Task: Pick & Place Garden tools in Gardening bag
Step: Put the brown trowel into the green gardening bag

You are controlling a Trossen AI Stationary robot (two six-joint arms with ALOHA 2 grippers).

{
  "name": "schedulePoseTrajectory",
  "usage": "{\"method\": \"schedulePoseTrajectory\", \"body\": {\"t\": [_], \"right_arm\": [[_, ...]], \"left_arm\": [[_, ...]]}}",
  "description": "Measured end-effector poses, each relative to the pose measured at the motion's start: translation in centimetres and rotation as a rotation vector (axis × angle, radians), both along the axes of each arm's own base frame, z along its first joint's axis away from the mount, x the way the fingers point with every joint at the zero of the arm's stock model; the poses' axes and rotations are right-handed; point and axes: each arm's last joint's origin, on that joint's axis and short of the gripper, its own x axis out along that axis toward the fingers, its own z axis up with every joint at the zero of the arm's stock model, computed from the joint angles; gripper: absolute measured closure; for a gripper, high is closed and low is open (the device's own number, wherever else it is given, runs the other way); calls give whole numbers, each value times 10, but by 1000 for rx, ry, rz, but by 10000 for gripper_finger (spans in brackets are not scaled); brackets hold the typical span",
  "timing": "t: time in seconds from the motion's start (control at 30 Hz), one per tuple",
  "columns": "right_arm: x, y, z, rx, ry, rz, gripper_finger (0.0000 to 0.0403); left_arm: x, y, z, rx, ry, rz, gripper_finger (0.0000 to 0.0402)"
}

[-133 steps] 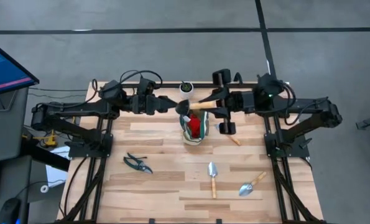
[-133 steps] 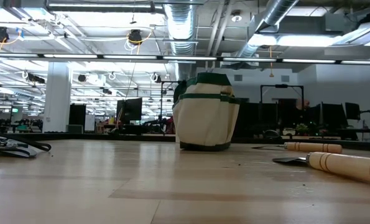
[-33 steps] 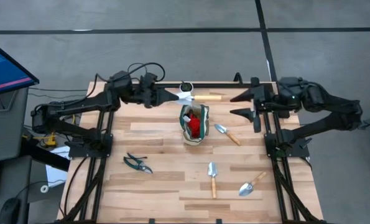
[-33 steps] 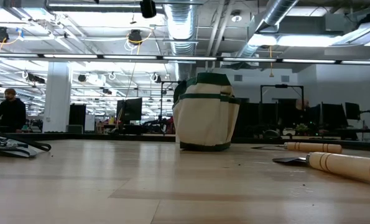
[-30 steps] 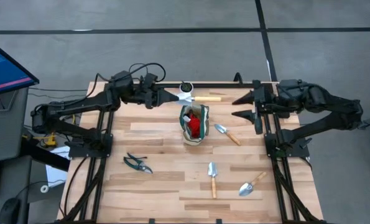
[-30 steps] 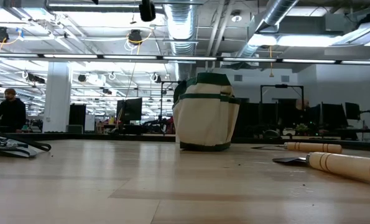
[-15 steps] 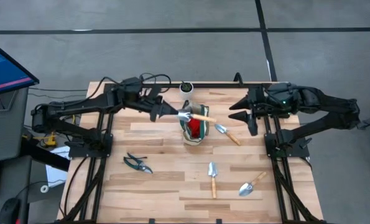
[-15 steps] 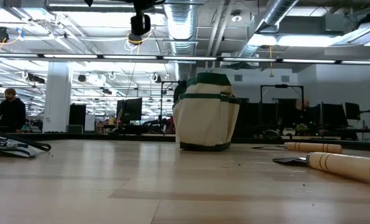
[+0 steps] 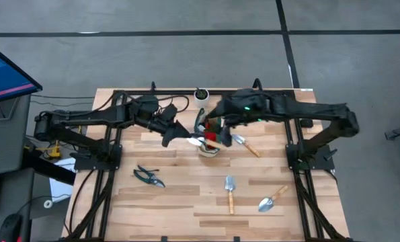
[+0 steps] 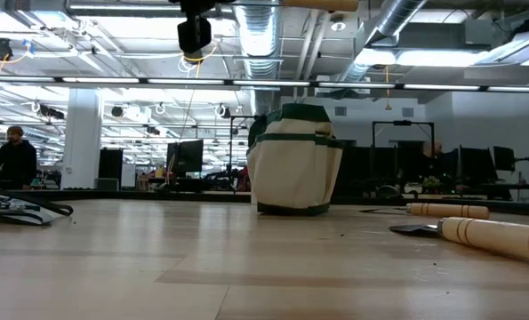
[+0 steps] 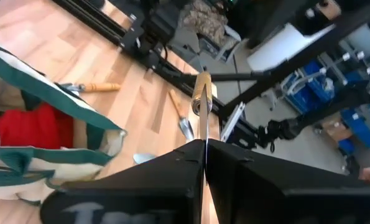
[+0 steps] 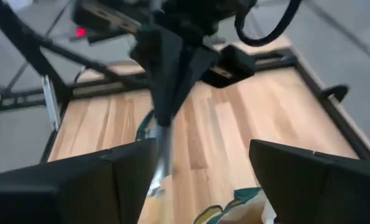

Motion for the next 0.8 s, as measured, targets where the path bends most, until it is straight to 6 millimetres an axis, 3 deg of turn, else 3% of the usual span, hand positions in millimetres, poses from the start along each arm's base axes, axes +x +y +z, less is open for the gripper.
{"method": "schedulePoseTrajectory", "body": {"t": [0.17,0.43,0.8], "right_arm": [[31,-5,2,10,80,68,160],[62,-2,-15,44,269,140,167],[68,4,-22,53,312,165,189]], "left_arm": [[-1,-9,-5,36,48,-9,401],[-1,-14,-7,85,69,21,401],[-1,-14,-8,87,79,28,401]]}}
